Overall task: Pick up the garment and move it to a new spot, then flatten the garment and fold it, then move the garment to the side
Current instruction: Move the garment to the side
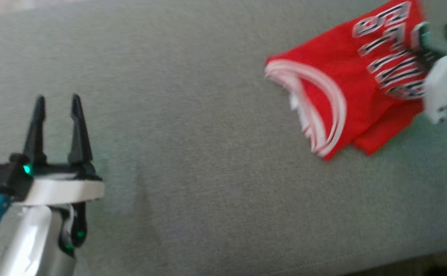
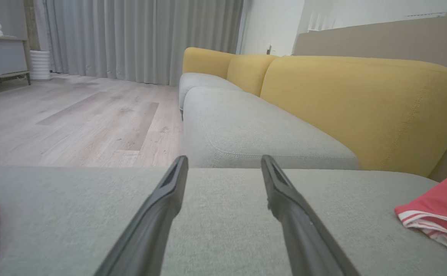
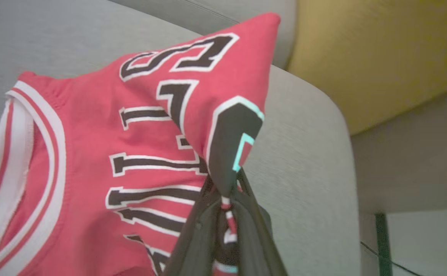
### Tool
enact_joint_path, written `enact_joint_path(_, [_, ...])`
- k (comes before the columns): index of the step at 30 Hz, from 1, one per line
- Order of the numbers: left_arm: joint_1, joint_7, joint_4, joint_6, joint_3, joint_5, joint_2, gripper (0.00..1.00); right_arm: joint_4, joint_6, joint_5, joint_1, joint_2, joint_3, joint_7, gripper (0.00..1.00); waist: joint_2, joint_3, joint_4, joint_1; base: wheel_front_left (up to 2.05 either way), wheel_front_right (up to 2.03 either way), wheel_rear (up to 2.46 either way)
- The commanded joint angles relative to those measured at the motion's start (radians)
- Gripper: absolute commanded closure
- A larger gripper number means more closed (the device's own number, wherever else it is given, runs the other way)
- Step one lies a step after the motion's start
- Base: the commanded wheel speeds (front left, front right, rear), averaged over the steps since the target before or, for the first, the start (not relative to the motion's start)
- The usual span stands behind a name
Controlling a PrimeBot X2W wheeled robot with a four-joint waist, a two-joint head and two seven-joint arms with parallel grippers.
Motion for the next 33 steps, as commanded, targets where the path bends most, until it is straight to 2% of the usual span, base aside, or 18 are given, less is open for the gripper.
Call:
enact_joint_path(1, [-0.048, -0.009, -0.043, 0.003, 0.044, 0.015, 0.04, 0.0, 0.009, 0.007, -0.016, -0.033, -0.038, -0.027, -0.04, 1.0, 0.0, 0.068, -0.065, -0.0002, 0.0, 0.0, 0.0])
enact_joint_path(9, [-0.108, 0.019, -0.107, 0.007, 0.043, 0.042, 0.082, 0.0, 0.174, 0.007, -0.107, -0.124, -0.05, -0.108, -0.227, 1.0, 0.0, 0.155, -0.139, -0.0002, 0.0, 0.0, 0.0])
enact_joint_path(12, [-0.118, 0.03, -0.124, 0.011, 0.041, 0.047, 0.09, 0.0, 0.188, 0.007, -0.101, -0.138, -0.028, -0.089, -0.265, 1.0, 0.0, 0.167, -0.154, -0.0002, 0.0, 0.0, 0.0])
enact_joint_path(17, [-0.126, 0.041, -0.139, 0.014, 0.034, 0.05, 0.096, 0.0, 0.219, 0.007, -0.125, -0.151, -0.019, -0.098, -0.317, 1.0, 0.0, 0.172, -0.158, -0.0002, 0.0, 0.0, 0.0])
enact_joint_path(22, [-0.122, 0.041, -0.14, 0.015, 0.034, 0.044, 0.098, 0.0, 0.227, 0.007, -0.197, -0.147, -0.033, -0.113, -0.37, 1.0, 0.0, 0.167, -0.146, -0.0002, 0.0, 0.0, 0.0])
enact_joint_path(23, [-0.12, 0.041, -0.139, 0.016, 0.036, 0.042, 0.098, 0.0, 0.227, 0.007, -0.214, -0.146, -0.036, -0.116, -0.378, 0.85, 0.0, 0.165, -0.144, -0.0002, 0.0, 0.0, 0.0])
enact_joint_path(24, [-0.12, 0.041, -0.139, 0.016, 0.036, 0.042, 0.098, 0.0, 0.227, 0.007, -0.214, -0.146, -0.036, -0.116, -0.378, 0.85, 0.0, 0.165, -0.144, -0.0002, 0.0, 0.0, 0.0])
enact_joint_path(26, [-0.115, 0.038, -0.136, 0.017, 0.038, 0.038, 0.098, 0.0, 0.226, 0.007, -0.249, -0.142, -0.042, -0.122, -0.385, 0.61, 0.0, 0.161, -0.139, -0.0002, 0.0, 0.0, 0.0])
enact_joint_path(27, [-0.113, 0.037, -0.134, 0.017, 0.038, 0.037, 0.097, 0.0, 0.225, 0.007, -0.264, -0.139, -0.043, -0.125, -0.386, 0.45, 0.0, 0.158, -0.136, -0.0002, 0.0, 0.0, 0.0])
enact_joint_path(28, [-0.112, 0.035, -0.131, 0.017, 0.038, 0.035, 0.095, 0.0, 0.226, 0.007, -0.276, -0.134, -0.043, -0.13, -0.384, 0.07, 0.0, 0.155, -0.133, -0.0002, 0.0, 0.0, 0.0])
enact_joint_path(29, [-0.112, 0.033, -0.128, 0.017, 0.037, 0.034, 0.093, 0.0, 0.23, 0.007, -0.284, -0.13, -0.041, -0.143, -0.378, 0.0, 0.0, 0.151, -0.131, -0.0002, 0.0, 0.0, 0.0])
enact_joint_path(33, [-0.108, 0.024, -0.111, 0.016, 0.032, 0.028, 0.079, 0.0, 0.224, 0.007, -0.322, -0.105, -0.034, -0.187, -0.384, 0.0, 0.0, 0.126, -0.116, -0.0002, 0.0, 0.0, 0.0])
